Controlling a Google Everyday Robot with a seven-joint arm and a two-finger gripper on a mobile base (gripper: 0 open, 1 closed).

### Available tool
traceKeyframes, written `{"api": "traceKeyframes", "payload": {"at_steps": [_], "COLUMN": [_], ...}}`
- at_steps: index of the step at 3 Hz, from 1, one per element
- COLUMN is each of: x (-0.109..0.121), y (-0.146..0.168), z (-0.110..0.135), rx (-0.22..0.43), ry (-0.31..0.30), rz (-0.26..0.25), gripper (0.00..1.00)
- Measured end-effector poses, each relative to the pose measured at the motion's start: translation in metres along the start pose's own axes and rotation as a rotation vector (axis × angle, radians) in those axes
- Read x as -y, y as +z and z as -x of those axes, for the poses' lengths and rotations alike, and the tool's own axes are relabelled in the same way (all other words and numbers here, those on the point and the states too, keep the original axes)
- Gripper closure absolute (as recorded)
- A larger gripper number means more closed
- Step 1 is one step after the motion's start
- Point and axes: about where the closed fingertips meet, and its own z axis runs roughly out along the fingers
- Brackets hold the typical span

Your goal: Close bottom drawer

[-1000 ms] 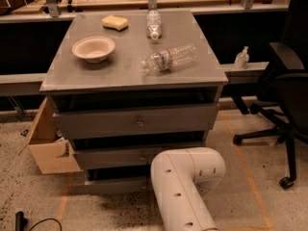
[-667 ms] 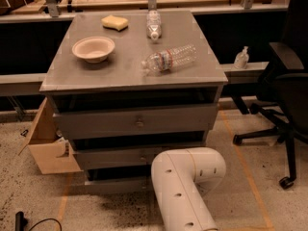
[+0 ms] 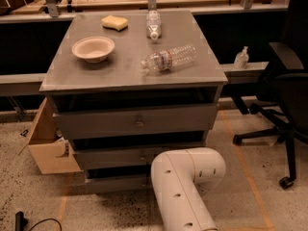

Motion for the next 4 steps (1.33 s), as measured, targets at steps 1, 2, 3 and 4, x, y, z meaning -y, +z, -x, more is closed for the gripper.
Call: {"api": "traceKeyframes", "payload": {"at_steps": [1,2,3,4], "x": [0.0088,0.01,0.0153,0.0149], "y": [0.0079,0.0093,0.0151,0.0146], "z": [-0.0046,-0.0052,-0.0082,-0.0082], "rx": [0.002,0.005,0.017,0.016], "ry": [-0.016,-0.018,-0.026,-0.025], "rz": [-0.016,-0.017,-0.024,-0.024], "gripper": [1.0,1.0,1.0,1.0]}}
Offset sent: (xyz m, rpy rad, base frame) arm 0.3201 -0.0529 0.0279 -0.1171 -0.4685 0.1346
